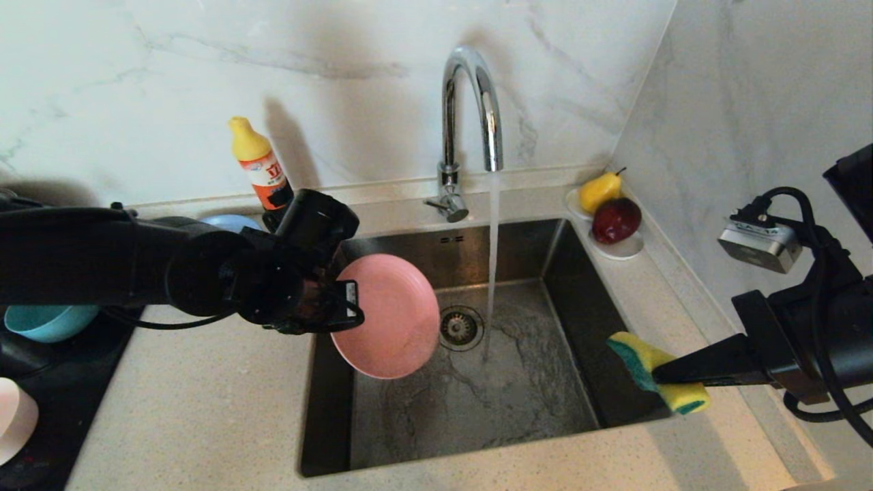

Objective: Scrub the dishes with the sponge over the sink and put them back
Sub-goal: Wash the plate, then wipe the plate

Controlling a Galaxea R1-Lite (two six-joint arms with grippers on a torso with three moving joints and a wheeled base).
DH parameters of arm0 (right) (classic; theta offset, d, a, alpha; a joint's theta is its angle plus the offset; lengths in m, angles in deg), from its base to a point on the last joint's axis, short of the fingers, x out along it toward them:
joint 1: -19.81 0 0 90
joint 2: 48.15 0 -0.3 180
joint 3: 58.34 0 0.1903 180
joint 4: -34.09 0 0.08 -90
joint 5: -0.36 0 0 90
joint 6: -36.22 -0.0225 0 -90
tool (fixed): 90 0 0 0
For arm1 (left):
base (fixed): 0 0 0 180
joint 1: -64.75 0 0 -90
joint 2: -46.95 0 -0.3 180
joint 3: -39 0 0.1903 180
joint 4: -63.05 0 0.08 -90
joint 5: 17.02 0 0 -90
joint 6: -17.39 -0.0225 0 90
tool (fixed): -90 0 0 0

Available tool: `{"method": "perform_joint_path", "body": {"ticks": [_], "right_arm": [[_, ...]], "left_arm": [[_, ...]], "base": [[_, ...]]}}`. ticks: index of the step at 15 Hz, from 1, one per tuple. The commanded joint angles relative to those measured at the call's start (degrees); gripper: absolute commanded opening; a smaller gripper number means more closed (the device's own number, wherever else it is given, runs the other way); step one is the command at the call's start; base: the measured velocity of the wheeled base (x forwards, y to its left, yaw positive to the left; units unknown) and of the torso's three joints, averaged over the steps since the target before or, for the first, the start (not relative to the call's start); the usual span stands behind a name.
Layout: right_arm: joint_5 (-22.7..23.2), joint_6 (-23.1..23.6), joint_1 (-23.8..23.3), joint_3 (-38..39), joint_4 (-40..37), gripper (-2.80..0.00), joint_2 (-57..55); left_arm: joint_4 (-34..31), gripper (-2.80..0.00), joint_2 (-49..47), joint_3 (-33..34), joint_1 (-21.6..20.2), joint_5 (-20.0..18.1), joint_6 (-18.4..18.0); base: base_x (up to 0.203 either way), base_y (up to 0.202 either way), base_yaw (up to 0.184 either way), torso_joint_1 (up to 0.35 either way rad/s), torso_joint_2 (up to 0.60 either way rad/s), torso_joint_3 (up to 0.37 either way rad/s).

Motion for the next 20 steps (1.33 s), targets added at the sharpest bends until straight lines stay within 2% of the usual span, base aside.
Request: {"method": "perform_joint_path", "body": {"ticks": [1, 2, 5, 9, 11, 14, 17, 20], "right_arm": [[0.14, -0.25, -0.04, 0.60, -0.22, -2.80, 0.30], [0.14, -0.23, 0.03, 0.60, -0.22, -2.80, 0.21], [0.11, -0.18, 0.03, 0.59, -0.22, -2.80, 0.38], [0.09, -0.09, 0.03, 0.43, -0.22, -2.80, -0.11], [0.28, -0.29, 1.08, -0.07, -0.22, -2.80, 0.10], [3.67, -0.72, 5.57, -1.08, -0.72, -2.80, 0.89], [4.06, -0.99, 13.01, -1.42, -1.03, -2.80, 0.76], [3.84, -1.33, 20.47, -3.79, -1.09, -2.80, -1.86]], "left_arm": [[0.06, -2.80, 3.11, 1.04, -0.96, 5.44, -1.31], [0.12, -2.80, 3.27, 0.96, -1.31, 6.88, -1.94], [0.61, -2.80, 3.81, 0.88, -1.95, 7.92, -3.12], [0.79, -2.80, 4.50, 0.96, -2.00, 7.89, -2.73], [0.80, -2.80, 7.66, 1.25, -2.00, 6.40, -2.45], [0.91, -2.80, 14.86, 4.77, -2.00, -5.11, -2.86], [1.03, -2.80, 22.50, 11.30, -2.00, -10.49, -4.20], [3.14, -2.80, 29.55, 18.06, -2.00, -17.02, -7.31]], "base": [[0.000, 0.000, 0.000, 0.000, 0.00, 0.000], [0.000, 0.000, 0.000, 0.000, 0.00, 0.000], [0.000, 0.000, 0.000, 0.000, 0.00, 0.000], [0.000, 0.000, 0.000, 0.000, 0.00, 0.000], [0.000, 0.000, 0.000, 0.000, 0.00, 0.000], [0.000, 0.000, 0.000, 0.000, 0.00, 0.000], [0.000, 0.000, 0.000, 0.000, 0.00, 0.000], [0.000, 0.000, 0.000, 0.000, 0.00, 0.000]]}}
